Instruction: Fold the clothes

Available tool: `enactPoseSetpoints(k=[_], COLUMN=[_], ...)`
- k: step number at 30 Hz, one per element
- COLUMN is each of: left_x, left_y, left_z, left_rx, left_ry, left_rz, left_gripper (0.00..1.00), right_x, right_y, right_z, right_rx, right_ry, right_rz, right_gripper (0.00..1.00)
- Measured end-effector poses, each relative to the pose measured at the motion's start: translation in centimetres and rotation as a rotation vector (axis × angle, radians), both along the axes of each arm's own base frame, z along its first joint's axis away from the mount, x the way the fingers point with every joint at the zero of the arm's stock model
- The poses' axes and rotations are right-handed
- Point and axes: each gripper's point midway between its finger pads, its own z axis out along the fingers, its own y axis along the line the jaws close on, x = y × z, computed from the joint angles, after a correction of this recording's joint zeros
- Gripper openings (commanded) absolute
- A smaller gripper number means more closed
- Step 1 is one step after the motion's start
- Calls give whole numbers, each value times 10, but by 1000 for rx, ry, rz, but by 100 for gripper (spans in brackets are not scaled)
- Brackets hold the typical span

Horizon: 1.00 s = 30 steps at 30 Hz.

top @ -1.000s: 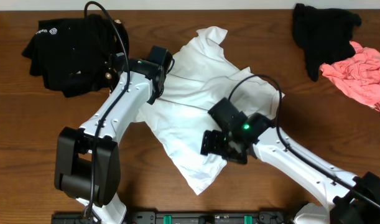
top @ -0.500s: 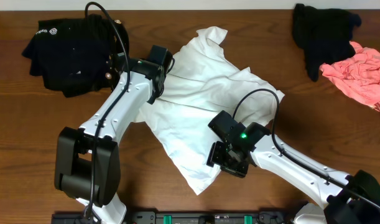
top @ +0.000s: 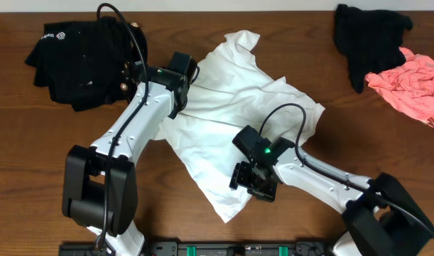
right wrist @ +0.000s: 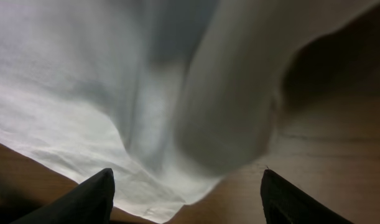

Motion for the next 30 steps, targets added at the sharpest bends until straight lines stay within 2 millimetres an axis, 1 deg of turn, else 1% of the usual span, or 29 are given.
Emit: enactPoseSetpoints(k=[2,3,5,6,7,9,11,15,18,20,22,25,30], left_x=[0,0,0,0,0,0,0,0,1,2,2,2,2], left_y=[0,-1,-1,-1,-1,-1,-1,-1,-1,-1,-2,-2,-2], left_z=[0,-1,-1,-1,-1,-1,-1,-1,-1,-1,-1,-1,2], left_rx=[-3,-5,-6,-6,-6,-6,-6,-6,-3,2,9,17,19], left_ry=[1,2,2,2,2,2,2,2,8,20,36,53,59], left_rz=[0,0,0,0,0,0,0,0,-14,-31,-51,-72,-87], left_gripper=[6,6,6,6,6,6,6,6,6,6,6,6,6], right_x=[1,1,1,0,0,0,-1,0,4,9,16,37,100], right_y=[2,3,5,6,7,8,8,10,11,8,1,-16,-51], right_z=[-3,-5,-7,-8,-8,-8,-8,-7,-4,-2,1,12,44], right_rx=[11,16,28,33,36,43,51,71,112,146,168,179,205], right_ry=[4,6,12,14,18,20,19,13,2,-11,-22,-47,-173], right_rz=[13,17,33,40,43,45,58,81,120,165,202,217,188], right_gripper=[54,49,31,25,20,12,1,1,1,1,1,1,1])
